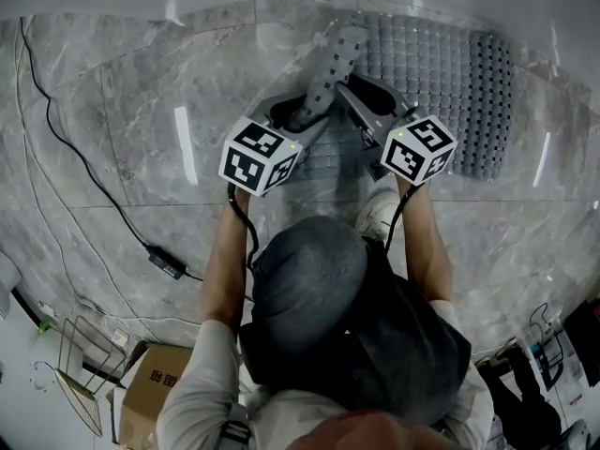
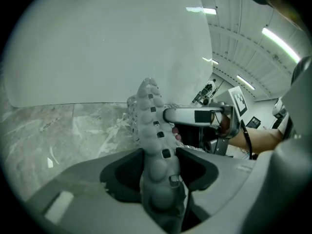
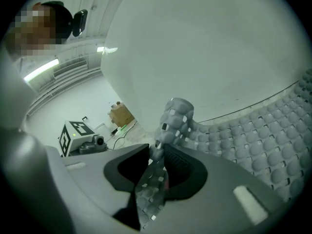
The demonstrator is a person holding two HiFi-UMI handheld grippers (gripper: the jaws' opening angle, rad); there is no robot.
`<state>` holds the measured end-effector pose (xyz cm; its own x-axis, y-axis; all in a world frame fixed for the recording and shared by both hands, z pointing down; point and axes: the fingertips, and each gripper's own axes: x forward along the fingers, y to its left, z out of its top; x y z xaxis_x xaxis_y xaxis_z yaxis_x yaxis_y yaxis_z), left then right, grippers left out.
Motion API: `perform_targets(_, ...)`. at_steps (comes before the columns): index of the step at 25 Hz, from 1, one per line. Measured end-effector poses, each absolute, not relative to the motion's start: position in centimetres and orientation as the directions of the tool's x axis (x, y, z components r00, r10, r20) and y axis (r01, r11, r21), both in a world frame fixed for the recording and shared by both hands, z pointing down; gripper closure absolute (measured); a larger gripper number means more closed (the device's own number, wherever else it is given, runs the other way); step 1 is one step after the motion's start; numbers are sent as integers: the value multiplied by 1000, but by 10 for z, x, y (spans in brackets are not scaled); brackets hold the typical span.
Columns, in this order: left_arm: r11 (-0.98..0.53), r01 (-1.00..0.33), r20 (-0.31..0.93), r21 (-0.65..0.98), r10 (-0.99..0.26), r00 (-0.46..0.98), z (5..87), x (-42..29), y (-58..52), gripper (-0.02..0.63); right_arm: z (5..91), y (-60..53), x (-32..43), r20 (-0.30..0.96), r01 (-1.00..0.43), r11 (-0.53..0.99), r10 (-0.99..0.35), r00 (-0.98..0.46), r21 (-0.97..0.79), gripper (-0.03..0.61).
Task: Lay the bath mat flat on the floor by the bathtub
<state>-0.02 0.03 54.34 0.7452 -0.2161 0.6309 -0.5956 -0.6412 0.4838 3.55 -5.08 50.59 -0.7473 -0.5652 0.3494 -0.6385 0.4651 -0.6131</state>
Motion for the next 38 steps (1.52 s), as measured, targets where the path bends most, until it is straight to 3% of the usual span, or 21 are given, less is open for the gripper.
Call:
perform_targets(6, -605, -703, 670, 372, -350, 655, 532, -32, -9, 440, 485, -56, 12, 310, -614, 555, -547, -778, -561, 451)
perform_targets(12, -520, -804, 726, 287, -430, 537, 539, -72, -12, 438, 495, -51, -17, 352, -604, 617, -492, -797, -505, 453)
perform_targets(20, -444, -881, 794, 166, -469, 386, 566, -105, -17, 341, 555, -46, -58, 510, -600, 682, -370, -776, -418, 477)
perform_targets(29, -416, -905, 787, 87, -529, 318, 551, -130, -23, 336, 579, -53, -64, 636, -651, 708, -375, -675, -274, 492)
perform_targets(35, -465, -885, 777, 35, -544, 317, 559, -112, -24, 584, 578, -51, -65, 629, -645, 711, -371, -683, -281, 495)
perform_targets(38, -480, -877, 794, 23, -524, 308, 573, -104, -26, 609, 576, -50, -62, 617, -636, 717, -371, -694, -284, 495)
